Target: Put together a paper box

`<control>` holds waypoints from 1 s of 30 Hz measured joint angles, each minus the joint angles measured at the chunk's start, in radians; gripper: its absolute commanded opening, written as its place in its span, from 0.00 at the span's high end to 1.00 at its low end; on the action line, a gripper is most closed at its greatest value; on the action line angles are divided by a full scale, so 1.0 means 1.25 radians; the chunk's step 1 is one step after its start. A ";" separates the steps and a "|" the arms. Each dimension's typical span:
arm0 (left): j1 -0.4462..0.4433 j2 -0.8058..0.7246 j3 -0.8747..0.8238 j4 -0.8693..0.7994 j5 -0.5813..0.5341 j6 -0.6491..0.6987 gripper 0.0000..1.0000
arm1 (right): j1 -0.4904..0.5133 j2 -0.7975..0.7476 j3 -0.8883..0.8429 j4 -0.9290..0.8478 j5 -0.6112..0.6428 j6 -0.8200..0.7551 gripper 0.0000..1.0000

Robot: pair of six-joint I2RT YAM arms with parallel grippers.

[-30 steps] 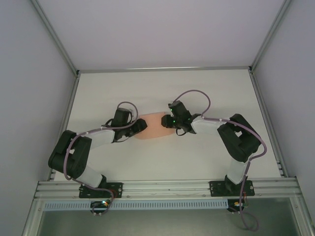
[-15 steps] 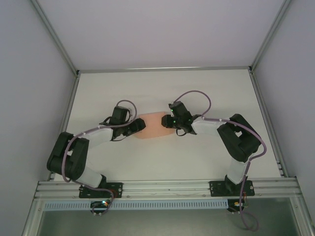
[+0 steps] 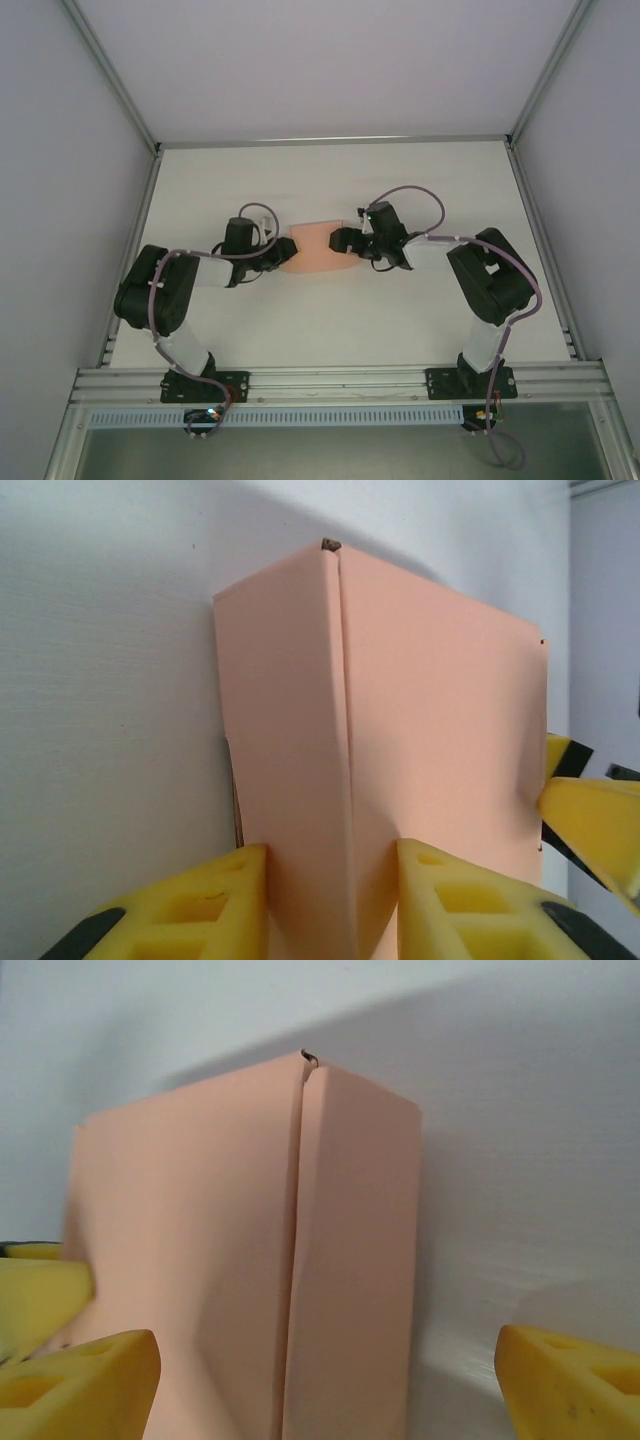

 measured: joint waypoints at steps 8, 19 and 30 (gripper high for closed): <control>0.018 0.026 -0.034 0.109 0.035 -0.034 0.73 | -0.024 0.010 -0.007 0.090 -0.144 0.080 0.11; 0.044 0.061 -0.080 0.246 0.074 -0.070 0.76 | -0.029 0.044 0.023 0.045 -0.174 0.102 0.09; 0.058 0.067 -0.111 0.304 0.086 -0.085 0.82 | -0.029 0.016 0.027 -0.003 -0.184 0.099 0.07</control>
